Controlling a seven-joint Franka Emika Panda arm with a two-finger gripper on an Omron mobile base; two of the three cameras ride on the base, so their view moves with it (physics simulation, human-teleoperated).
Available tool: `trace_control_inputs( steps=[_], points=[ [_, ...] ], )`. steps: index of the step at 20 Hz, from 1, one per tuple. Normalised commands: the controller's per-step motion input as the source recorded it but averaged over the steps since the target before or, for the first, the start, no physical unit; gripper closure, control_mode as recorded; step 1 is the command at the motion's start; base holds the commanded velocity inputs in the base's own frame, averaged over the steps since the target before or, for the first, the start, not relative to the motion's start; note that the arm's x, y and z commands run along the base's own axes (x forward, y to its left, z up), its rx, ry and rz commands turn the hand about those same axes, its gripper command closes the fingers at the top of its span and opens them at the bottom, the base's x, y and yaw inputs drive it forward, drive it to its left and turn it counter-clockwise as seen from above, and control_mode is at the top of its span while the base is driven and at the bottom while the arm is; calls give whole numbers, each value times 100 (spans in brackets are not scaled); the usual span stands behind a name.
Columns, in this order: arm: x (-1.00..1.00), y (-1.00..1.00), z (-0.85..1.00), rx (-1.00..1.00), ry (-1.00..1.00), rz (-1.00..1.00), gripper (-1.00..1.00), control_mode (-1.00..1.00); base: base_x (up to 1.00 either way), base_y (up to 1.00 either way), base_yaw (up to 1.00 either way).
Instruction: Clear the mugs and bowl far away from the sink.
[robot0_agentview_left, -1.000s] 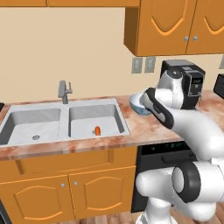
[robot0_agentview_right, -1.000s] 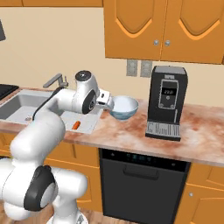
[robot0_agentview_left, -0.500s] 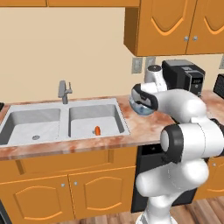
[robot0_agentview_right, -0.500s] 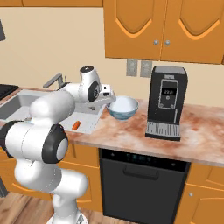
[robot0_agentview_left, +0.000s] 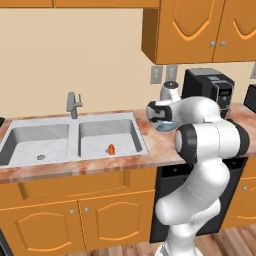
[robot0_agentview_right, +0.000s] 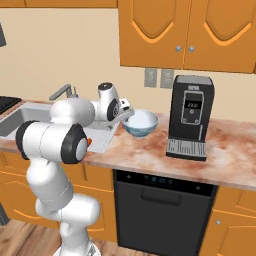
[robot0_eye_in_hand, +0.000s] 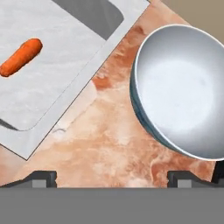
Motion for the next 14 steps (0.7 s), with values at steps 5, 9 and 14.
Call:
trace_control_inputs(
  steps=[5, 9, 14],
  points=[
    [33, -10, -21, -6, 0, 12, -100, -100, 0, 0, 0],
    [47, -13, -26, -7, 0, 9, -100, -100, 0, 0, 0],
    [45, -3, -30, -6, 2, 7, -100, -100, 0, 0, 0]
  ],
)
